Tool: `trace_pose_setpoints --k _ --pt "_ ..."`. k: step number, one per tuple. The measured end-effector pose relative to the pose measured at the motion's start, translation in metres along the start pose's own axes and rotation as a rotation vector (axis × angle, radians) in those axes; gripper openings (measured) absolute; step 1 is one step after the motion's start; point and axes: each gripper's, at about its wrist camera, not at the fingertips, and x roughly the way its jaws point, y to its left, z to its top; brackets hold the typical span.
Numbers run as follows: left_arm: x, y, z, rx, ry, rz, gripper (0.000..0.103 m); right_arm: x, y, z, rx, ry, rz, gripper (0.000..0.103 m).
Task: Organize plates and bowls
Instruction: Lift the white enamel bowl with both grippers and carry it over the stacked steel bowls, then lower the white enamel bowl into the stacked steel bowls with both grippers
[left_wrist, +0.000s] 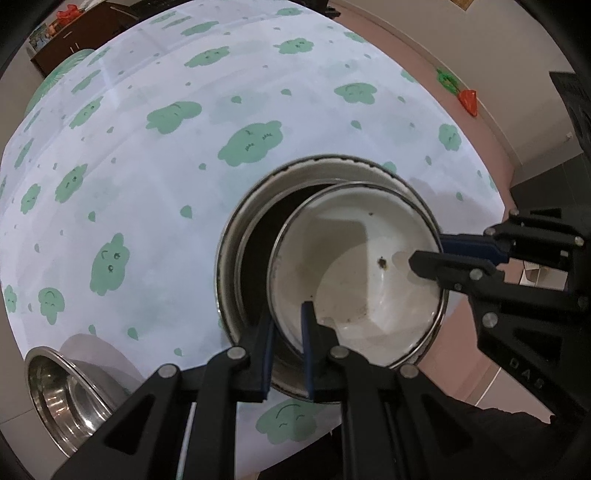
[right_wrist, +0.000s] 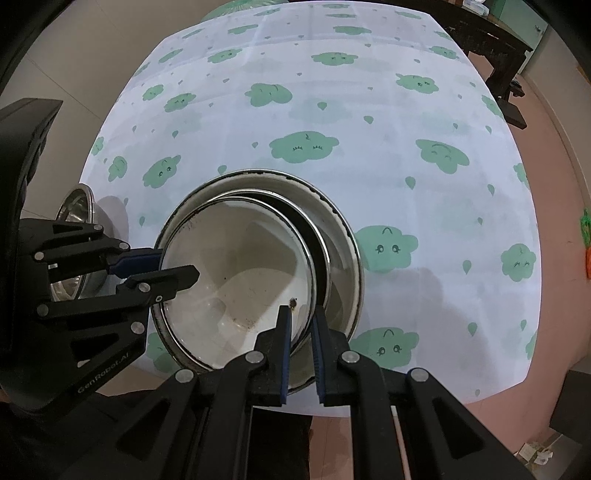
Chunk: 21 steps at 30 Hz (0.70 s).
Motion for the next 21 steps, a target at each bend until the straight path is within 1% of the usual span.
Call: trace_pose_setpoints --k 6,21 --pt "0.013 -0.001 -0.002 -0.007 0.029 0.008 0.011 0.007 -0.001 -0.002 0.000 0.006 0.008 0.012" --pt "0.017 -0.005 -0.002 -0.010 0.031 0.020 0.012 0.006 0.001 -0.006 -0.021 -0.006 0.001 0.012"
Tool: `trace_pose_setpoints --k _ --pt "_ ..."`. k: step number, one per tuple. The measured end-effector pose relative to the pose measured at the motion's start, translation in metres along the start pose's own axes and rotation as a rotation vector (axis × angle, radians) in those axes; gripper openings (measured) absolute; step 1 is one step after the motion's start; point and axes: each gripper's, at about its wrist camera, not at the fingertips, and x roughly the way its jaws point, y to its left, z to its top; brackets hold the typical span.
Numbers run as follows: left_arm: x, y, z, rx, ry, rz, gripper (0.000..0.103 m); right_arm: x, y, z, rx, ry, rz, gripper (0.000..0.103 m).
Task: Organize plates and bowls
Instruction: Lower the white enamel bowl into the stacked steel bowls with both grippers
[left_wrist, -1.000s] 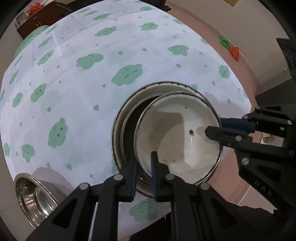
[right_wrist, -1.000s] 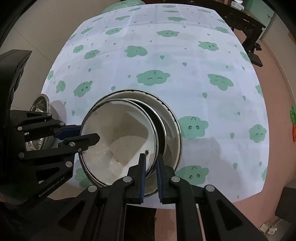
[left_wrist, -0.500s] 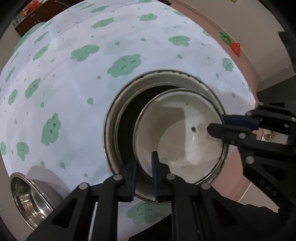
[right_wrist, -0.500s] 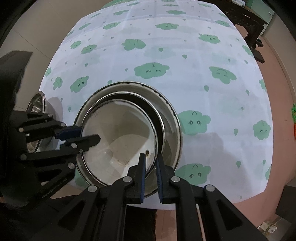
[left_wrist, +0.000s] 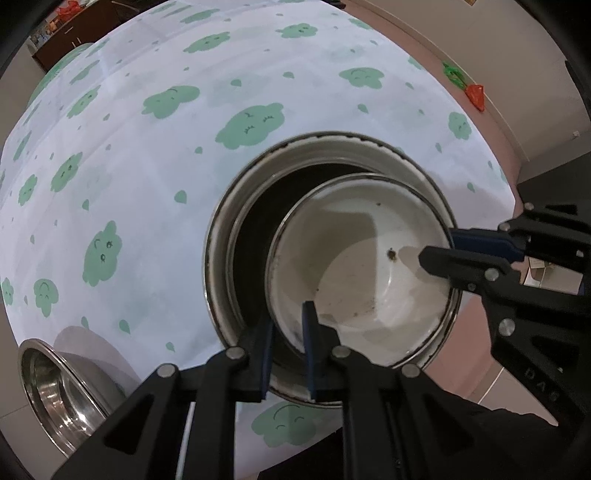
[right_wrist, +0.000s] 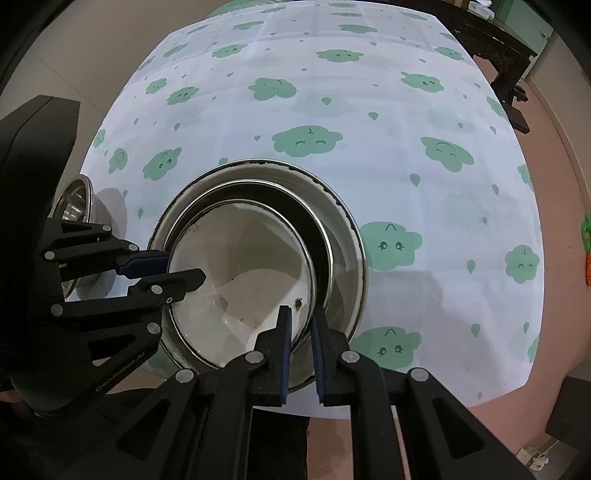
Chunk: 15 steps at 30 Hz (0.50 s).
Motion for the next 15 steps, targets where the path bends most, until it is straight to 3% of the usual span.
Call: trace_pose_setpoints --k 15 --pt "-0.0021 -0.0011 -0.0020 0.002 -0.003 -0.003 0.015 -0.0008 0.0002 -0.0008 0.000 0.001 -0.008 0.012"
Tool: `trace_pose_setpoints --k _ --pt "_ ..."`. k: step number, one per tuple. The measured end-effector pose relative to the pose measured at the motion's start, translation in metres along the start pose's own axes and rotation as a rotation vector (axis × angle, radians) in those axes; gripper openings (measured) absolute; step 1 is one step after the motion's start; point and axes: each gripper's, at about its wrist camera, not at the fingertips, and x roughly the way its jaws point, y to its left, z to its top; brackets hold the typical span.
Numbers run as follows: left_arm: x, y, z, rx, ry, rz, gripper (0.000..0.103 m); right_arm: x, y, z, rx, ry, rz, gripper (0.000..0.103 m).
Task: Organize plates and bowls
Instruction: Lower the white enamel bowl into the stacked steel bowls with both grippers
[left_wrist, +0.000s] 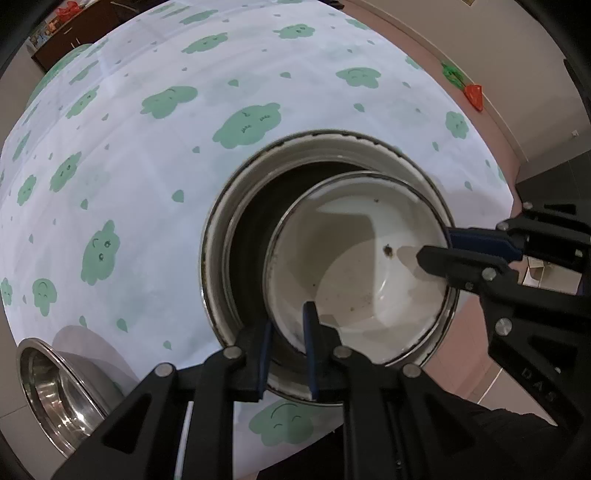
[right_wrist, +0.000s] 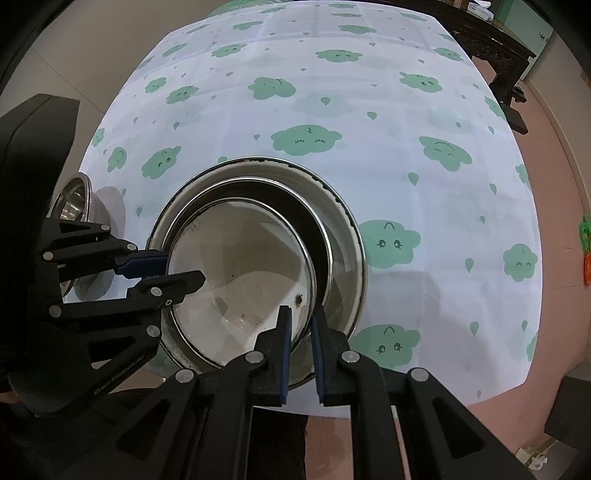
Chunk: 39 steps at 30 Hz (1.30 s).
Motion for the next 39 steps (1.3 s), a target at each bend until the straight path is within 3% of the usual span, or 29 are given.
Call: trace_pose_setpoints --k 9,16,22,34,39 --pt "-0.002 0.000 -0.001 0.005 -0.001 -0.012 0.022 0.000 -0.001 0.000 0.007 -0.004 0.001 0.012" --pt "-0.010 -0.003 -0.001 0.015 -0.031 -0.047 0.052 0.002 0.002 0.001 0.008 -0.001 0.006 0.012" --pt "-0.026 0.006 0.000 -0.012 -0.088 -0.022 0.062 -0.005 0.004 0.001 0.023 -0.023 0.003 0.013" --pt "-0.049 0.039 -0.009 -0.092 -0.170 -0.004 0.062 -0.023 0.011 0.005 0.022 -0.086 -0.002 0.014" --pt "-0.043 0.057 -0.019 -0.142 -0.136 0.018 0.062 -0.034 0.001 0.006 0.060 -0.128 -0.022 0.014"
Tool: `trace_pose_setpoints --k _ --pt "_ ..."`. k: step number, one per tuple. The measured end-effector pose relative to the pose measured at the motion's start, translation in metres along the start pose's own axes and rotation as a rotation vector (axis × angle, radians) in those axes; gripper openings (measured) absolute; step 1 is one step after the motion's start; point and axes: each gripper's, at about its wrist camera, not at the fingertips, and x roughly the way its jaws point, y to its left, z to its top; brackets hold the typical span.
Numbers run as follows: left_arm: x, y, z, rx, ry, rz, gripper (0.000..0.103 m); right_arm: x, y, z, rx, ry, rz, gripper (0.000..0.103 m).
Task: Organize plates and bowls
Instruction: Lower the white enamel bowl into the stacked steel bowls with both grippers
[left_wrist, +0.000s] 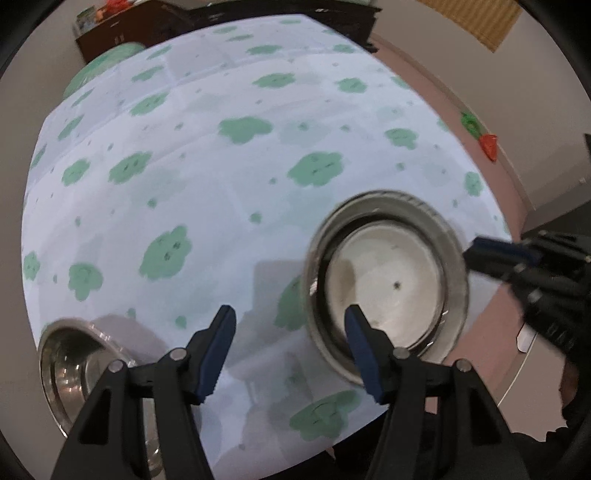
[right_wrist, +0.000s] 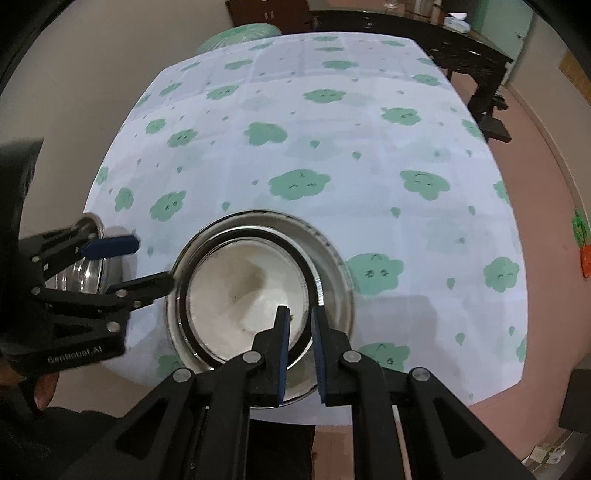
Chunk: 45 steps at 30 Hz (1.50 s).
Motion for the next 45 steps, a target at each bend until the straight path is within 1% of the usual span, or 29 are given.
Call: trace_pose_setpoints --k 7,9,11,20,25,26,28,31,35,37,38,39,43,45 --pt "0.008 0.008 -0.015 -0.018 0.043 0.005 0.062 0.005 -0.017 -0.004 0.036 0.016 -0.025 0.014" --pt "0.011 0.009 -0.017 -0.028 0.058 -0.004 0.062 0.008 -0.020 -0.006 0.044 0.024 -0.025 0.014" --pt "0.015 0.009 -0.018 -0.038 0.070 -0.026 0.062 0.010 -0.022 -0.008 0.046 0.032 -0.027 0.014" --pt "0.025 0.007 -0.017 -0.062 0.099 -0.057 0.062 0.017 -0.031 -0.015 0.069 0.047 -0.025 0.014" --pt "0.029 0.000 -0.015 -0.040 0.108 -0.067 0.059 0.019 -0.035 -0.013 0.080 0.042 -0.029 0.014" --pt "0.029 -0.003 -0.015 -0.032 0.109 -0.066 0.057 0.021 -0.035 -0.013 0.079 0.047 -0.026 0.014" --pt "0.031 -0.006 -0.014 -0.023 0.113 -0.082 0.050 0.023 -0.033 -0.012 0.073 0.048 -0.020 0.014" --pt "0.032 -0.007 -0.012 -0.021 0.119 -0.107 0.042 0.026 -0.031 -0.010 0.064 0.053 -0.004 0.014" --pt "0.033 -0.008 -0.011 -0.022 0.123 -0.134 0.035 0.032 -0.033 -0.009 0.062 0.073 0.000 0.014" --pt "0.032 -0.009 -0.011 -0.020 0.123 -0.149 0.025 0.034 -0.033 -0.009 0.057 0.077 0.004 0.014" --pt "0.032 -0.011 -0.010 -0.018 0.126 -0.161 0.022 0.034 -0.033 -0.009 0.054 0.078 0.007 0.014" --pt "0.032 -0.012 -0.010 -0.016 0.125 -0.162 0.021 0.035 -0.032 -0.008 0.049 0.079 0.005 0.014" --pt "0.032 -0.007 -0.009 -0.041 0.124 -0.177 0.021 0.039 -0.034 -0.008 0.054 0.088 0.013 0.014" --pt "0.034 -0.005 -0.010 -0.053 0.134 -0.173 0.022 0.038 -0.031 -0.008 0.038 0.090 0.004 0.014"
